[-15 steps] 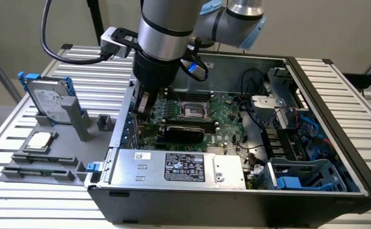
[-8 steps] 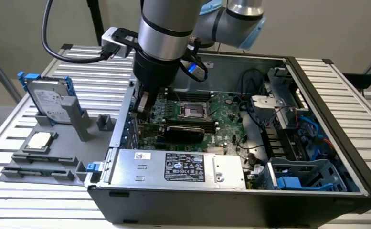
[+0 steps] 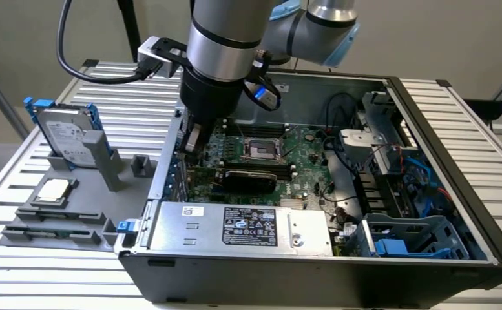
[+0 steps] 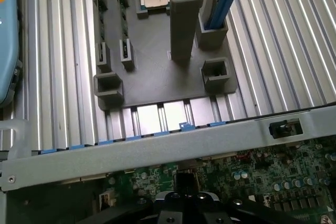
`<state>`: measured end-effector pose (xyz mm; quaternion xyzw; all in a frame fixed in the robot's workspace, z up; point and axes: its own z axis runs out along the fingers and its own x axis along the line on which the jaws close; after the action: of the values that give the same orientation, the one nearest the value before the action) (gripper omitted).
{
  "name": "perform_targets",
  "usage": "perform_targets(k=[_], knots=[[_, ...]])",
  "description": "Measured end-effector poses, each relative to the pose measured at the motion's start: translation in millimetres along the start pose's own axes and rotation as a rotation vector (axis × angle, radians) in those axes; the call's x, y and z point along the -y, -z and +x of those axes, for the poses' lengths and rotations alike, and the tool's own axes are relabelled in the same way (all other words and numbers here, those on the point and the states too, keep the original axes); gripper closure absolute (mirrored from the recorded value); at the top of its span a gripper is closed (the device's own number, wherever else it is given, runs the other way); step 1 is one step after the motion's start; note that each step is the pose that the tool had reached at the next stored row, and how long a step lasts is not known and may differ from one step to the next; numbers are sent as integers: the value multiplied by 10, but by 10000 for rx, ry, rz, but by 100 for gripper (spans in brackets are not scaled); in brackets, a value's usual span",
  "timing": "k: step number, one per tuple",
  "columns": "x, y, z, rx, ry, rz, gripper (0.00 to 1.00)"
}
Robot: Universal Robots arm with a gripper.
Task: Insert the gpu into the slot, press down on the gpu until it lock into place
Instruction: 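Press down on the gpu until it lock into place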
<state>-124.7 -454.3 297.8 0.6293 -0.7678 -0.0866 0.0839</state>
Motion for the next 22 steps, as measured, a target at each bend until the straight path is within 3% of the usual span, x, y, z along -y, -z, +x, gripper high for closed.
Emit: perform_targets(k=[10, 22], knots=[[-10, -13, -7, 56, -316, -100, 89], [-13, -13, -31, 41, -360, -101, 89]])
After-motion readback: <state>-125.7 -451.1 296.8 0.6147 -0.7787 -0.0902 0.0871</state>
